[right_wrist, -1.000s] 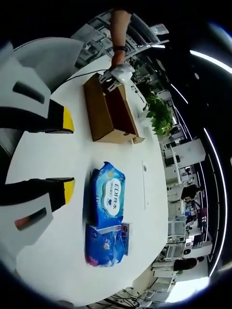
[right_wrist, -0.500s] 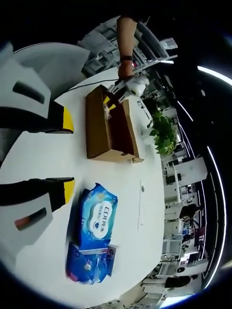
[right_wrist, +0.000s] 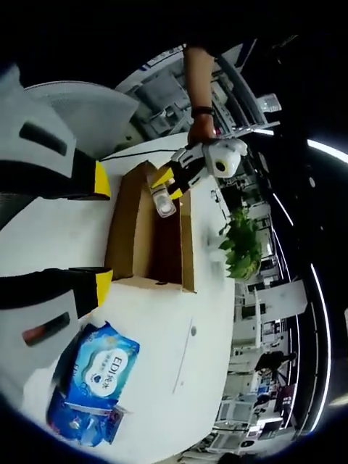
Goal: Operate the shoe box by opening the lid, removing the specified soft item, and placing it in the target area until the item is outside and the box remains undamaged.
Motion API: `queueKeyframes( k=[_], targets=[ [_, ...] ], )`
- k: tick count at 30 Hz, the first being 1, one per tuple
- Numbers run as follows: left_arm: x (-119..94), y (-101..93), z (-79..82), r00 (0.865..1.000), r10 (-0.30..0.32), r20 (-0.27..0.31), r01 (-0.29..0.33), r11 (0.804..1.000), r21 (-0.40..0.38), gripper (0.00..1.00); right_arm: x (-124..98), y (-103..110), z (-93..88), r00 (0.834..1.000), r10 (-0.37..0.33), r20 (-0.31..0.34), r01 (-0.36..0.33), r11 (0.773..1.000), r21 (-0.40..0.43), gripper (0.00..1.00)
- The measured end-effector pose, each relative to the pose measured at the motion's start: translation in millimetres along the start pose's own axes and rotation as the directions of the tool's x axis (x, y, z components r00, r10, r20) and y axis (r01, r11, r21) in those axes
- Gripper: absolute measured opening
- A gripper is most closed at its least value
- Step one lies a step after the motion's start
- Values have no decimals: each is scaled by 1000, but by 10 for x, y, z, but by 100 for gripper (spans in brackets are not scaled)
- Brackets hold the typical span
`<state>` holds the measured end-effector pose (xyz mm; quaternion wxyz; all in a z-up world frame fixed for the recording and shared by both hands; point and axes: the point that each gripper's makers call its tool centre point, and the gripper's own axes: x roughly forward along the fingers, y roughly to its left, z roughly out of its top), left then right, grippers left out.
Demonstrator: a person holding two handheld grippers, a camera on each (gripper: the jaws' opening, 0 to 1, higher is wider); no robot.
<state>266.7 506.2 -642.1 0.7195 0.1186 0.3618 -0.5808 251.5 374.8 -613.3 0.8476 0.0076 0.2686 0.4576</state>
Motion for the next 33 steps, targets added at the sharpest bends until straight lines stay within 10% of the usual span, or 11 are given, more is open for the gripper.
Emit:
queueKeyframes(
  k=[14,33],
  targets=[
    [109,-706,381,975,-222,-18,222,960,172,19,117,531,204,985,174,0,-173,979,-106,35],
    [239,-969,351,943,-328,-59,333,918,217,20,100,888,75,954,297,-41,-300,950,-85,18]
  ],
)
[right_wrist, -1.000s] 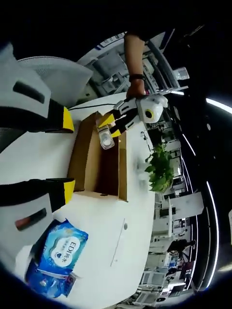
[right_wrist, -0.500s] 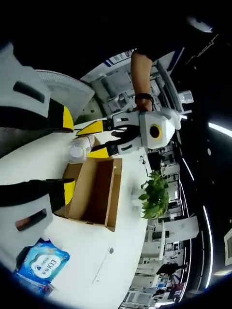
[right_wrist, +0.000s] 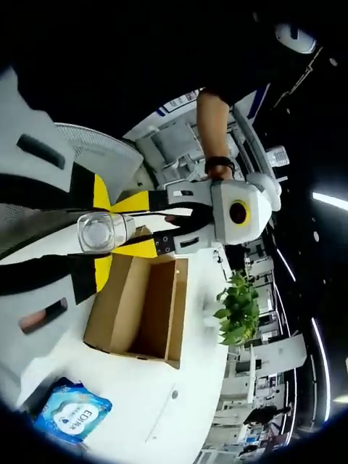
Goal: Operate the shoe box by opening the lid, removing the specified soft item, and placing it in the target area until the item is outside and the box remains undamaged.
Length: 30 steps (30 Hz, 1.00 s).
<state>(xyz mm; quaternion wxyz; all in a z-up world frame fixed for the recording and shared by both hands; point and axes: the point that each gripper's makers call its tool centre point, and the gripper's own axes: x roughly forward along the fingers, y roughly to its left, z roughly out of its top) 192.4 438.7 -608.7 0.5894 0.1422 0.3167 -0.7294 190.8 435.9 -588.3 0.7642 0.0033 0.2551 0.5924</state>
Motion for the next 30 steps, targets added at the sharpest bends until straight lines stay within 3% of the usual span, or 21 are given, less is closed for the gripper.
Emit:
queueKeyframes(
  k=[6,12,19,25,30],
  targets=[
    [103,8,-55,1000,-2,-8,2,1000,-8,21,8,-21,-90,999,-14,-38,14,1000,4,17],
    [145,68,-58,999,36,0,-36,999,-7,24,-52,-74,-139,998,-37,-41,38,999,23,17],
    [84,161,-18,991,112,78,-107,993,-57,28,-176,-139,-229,997,-59,-53,61,997,43,17],
    [-52,225,-46,967,206,149,-185,972,-144,29,-308,-216,-317,995,-90,-53,93,994,65,17],
    [-186,261,-89,928,307,210,-260,940,-222,30,-420,-240,-386,993,-106,-56,111,991,77,17]
  ],
)
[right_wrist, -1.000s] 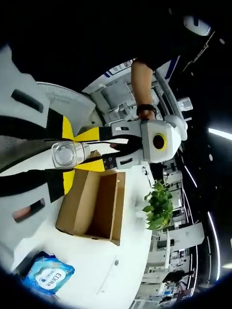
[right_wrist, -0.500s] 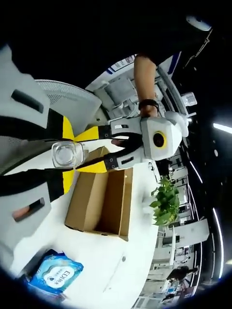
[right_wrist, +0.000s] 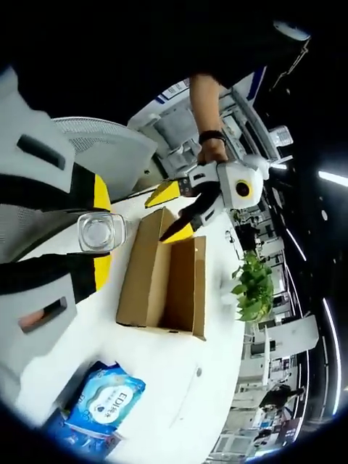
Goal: Operate the shoe box by opening the lid, removing the specified soft item, and placing it in the target area until the item is outside and the box remains undamaged.
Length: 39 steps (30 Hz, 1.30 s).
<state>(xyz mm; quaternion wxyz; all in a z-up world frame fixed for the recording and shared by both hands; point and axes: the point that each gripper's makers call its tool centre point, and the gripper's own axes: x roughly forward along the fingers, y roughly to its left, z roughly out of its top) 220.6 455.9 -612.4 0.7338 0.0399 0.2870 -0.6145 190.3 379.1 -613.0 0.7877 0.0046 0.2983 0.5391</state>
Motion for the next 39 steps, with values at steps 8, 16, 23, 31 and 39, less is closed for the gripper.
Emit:
queueKeyframes(
  k=[8,16,23,31,39],
  targets=[
    [-170,121,-69,987,142,74,-134,985,-107,31,-174,-167,-93,999,-43,5,43,999,31,17],
    [-270,256,-117,960,249,129,-217,951,-219,32,-339,-426,-99,996,-85,-6,85,995,42,17],
    [-310,281,-129,943,298,147,-254,932,-259,32,-459,-705,27,994,-109,-3,109,994,31,17],
    [-364,268,-208,923,353,153,-296,905,-306,31,-605,-1161,220,989,-142,-35,141,990,-18,17],
    [-455,268,-281,903,399,156,-328,878,-348,31,-693,-1597,360,980,-167,-104,158,983,-91,17]
  ],
)
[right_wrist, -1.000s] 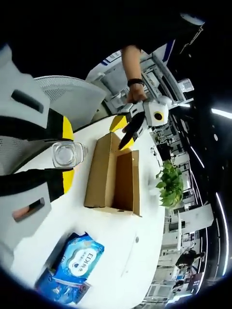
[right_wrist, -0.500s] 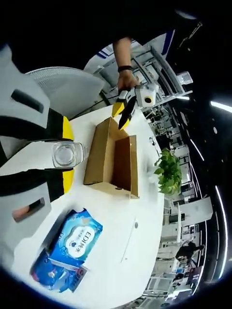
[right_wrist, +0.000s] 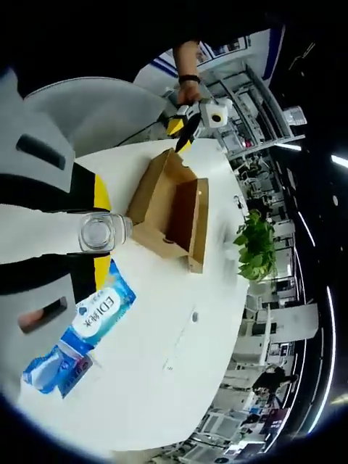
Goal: Operate the shoe box by opening the lid, removing the specified soft item, and placing it in the target area until the item is outside and the box remains undamaged.
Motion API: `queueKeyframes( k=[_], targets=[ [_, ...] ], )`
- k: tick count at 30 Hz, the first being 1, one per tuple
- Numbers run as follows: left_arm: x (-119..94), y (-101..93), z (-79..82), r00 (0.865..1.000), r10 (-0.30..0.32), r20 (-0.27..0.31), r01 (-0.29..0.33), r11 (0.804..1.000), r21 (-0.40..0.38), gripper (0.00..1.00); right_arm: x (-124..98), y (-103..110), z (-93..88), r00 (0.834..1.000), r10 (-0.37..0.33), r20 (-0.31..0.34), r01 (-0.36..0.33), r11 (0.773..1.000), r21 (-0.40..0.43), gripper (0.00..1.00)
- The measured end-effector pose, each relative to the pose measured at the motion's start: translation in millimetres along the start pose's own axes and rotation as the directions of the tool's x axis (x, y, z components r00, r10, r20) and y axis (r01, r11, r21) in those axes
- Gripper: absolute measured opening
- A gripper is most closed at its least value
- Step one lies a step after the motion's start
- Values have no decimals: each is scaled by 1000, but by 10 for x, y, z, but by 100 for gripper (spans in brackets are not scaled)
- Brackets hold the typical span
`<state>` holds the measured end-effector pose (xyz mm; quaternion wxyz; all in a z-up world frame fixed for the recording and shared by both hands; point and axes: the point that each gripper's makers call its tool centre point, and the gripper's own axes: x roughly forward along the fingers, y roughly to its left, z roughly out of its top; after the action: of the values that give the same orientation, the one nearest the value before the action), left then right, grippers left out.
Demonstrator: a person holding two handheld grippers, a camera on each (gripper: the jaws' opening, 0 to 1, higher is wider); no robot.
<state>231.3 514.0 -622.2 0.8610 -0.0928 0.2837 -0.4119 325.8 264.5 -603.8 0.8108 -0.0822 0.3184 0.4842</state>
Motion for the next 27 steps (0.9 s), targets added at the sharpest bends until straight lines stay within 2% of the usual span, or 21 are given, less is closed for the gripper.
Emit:
queueKeyframes(
  k=[1,6,9,13,17,20,24,27],
  targets=[
    [-18,7,-9,1000,7,3,-7,1000,-6,31,-3,-92,4,1000,-9,-21,9,1000,-17,17],
    [-70,38,-54,999,35,11,-35,999,-29,31,-4,-294,36,995,-40,-90,33,996,-77,17],
    [-89,47,-70,999,50,17,-50,998,-43,31,3,-464,20,985,-61,-163,37,988,-147,17],
    [-95,61,-80,998,64,23,-63,997,-54,31,33,-629,32,971,-75,-225,25,976,-216,17],
    [-112,76,-90,996,80,29,-78,995,-63,31,59,-808,41,952,-103,-289,14,955,-295,17],
    [-138,79,-111,995,94,33,-92,993,-74,31,91,-980,37,931,-128,-343,-1,936,-352,17],
    [-203,133,-150,993,117,33,-114,990,-85,31,116,-1158,47,917,-138,-375,-12,928,-372,17],
    [-261,162,-181,990,136,35,-132,986,-97,31,116,-1319,6,889,-168,-426,-29,908,-419,17]
  ],
)
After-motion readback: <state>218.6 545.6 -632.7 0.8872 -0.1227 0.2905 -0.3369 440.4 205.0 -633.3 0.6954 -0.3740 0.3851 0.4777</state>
